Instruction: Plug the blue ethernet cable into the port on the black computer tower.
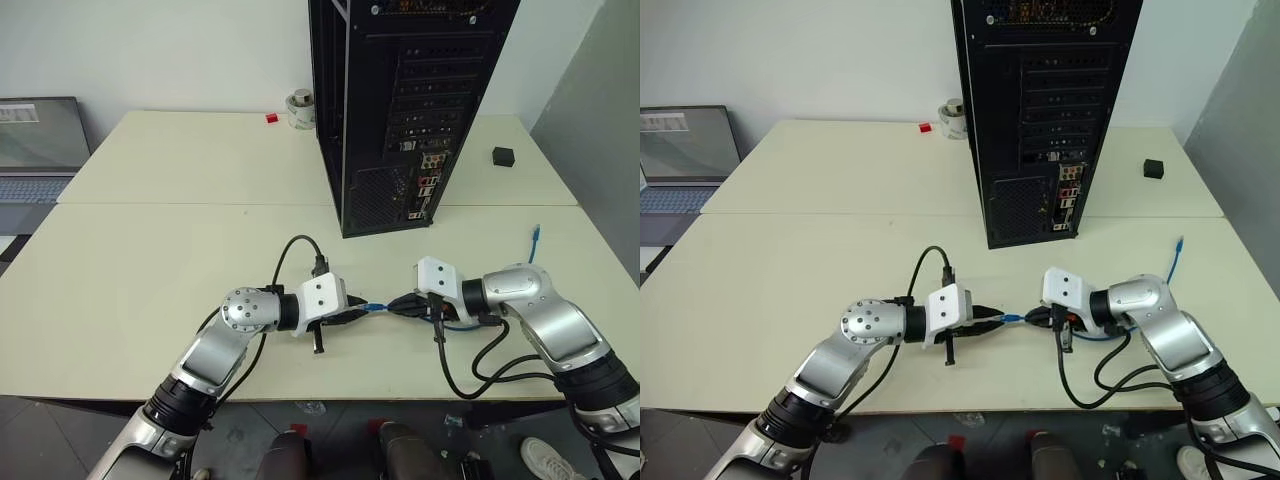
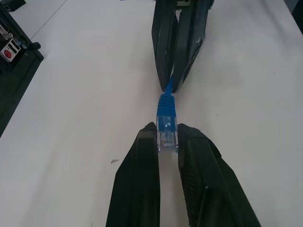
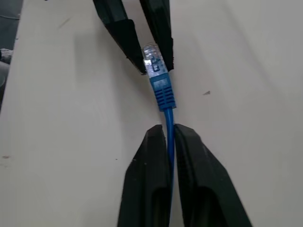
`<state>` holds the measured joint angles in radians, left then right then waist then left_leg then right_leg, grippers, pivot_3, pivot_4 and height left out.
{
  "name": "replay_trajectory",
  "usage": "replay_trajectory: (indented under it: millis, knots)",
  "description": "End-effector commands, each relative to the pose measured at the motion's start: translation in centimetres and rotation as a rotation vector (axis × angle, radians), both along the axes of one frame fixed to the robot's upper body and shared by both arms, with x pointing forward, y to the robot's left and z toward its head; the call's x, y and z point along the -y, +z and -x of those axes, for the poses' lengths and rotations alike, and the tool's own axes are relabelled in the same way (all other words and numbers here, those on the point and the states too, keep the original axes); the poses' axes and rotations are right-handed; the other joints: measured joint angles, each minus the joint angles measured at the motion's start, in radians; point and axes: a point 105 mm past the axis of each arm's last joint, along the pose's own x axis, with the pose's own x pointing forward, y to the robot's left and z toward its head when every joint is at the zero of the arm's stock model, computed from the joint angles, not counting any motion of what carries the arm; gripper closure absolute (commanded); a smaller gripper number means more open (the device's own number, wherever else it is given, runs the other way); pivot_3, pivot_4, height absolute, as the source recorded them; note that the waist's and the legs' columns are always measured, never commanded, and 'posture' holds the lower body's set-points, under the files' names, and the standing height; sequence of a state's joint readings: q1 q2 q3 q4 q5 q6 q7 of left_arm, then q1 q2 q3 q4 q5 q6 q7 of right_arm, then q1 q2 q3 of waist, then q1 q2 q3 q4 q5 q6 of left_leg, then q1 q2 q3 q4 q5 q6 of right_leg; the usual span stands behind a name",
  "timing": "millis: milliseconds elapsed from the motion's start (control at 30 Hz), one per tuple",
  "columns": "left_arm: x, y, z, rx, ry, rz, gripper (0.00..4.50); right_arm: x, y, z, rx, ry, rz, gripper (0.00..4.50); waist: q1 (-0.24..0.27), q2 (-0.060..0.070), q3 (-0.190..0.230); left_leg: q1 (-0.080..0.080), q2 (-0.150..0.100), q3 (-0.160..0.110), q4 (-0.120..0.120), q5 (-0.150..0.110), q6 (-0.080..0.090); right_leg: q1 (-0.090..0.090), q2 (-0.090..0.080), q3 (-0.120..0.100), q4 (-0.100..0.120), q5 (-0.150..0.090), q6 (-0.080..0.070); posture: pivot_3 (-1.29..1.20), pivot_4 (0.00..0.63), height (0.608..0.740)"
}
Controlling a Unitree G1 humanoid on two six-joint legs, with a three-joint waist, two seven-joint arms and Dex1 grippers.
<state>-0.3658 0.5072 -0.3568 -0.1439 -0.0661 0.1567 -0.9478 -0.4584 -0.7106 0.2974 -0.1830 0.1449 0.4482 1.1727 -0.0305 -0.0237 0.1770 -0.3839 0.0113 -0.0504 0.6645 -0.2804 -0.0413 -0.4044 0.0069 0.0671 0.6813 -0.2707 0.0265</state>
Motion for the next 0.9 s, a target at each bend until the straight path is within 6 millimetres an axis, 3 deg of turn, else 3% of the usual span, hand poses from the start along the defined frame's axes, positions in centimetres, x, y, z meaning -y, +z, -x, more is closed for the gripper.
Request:
replay_trajectory:
  millis: [33, 233, 433, 667, 900]
  knots:
    - [0.0, 0.6, 0.4, 0.098, -0.045, -0.002, 4.21, 0.2, 2.5, 0.4, 0.042, 0.051, -0.013, 3.16, 0.0, 0.0, 0.0, 0.0, 0.0, 0.0, 0.0, 0.0, 0.0, 0.0, 0.0, 0.0, 0.0, 0.0, 0.0, 0.0, 0.15, 0.74]
    - [-1.7, 0.4, 1.1, 0.55, -0.154, -0.133, 4.21, 1.9, 5.0, 1.1, -0.051, -0.046, -0.161, 1.77, 0.001, 0.0, 0.0, 0.0, 0.0, 0.0, 0.0, 0.0, 0.0, 0.0, -0.005, 0.0, 0.0, 0.0, 0.0, 0.0, 0.15, 0.74]
    - [-1.6, 1.9, 1.2, 0.882, -0.178, -0.063, 4.21, 0.6, 5.7, 1.7, -0.157, -0.112, -0.354, 0.45, 0.002, 0.0, 0.0, 0.0, -0.001, 0.0, 0.0, 0.0, 0.0, 0.0, -0.007, 0.0, 0.0, 0.0, 0.0, 0.0, 0.15, 0.74]
    - [-1.5, 4.0, 0.6, 1.05, -0.108, 0.042, 4.21, -1.3, 4.9, 1.8, -0.246, -0.143, -0.43, 0.4, 0.002, 0.0, 0.0, -0.001, -0.001, -0.001, 0.0, 0.0, 0.0, 0.0, -0.007, -0.002, 0.0, 0.0, 0.0, 0.0, 0.15, 0.74]
    - [-1.6, 3.9, 0.4, 1.075, -0.115, 0.038, 4.21, -2.0, 5.2, 1.2, -0.266, -0.142, -0.466, 0.4, 0.001, 0.0, 0.0, -0.001, -0.001, -0.001, 0.0, 0.0, 0.0, 0.0, -0.006, -0.002, 0.0, 0.0, 0.0, 0.0, 0.15, 0.74]
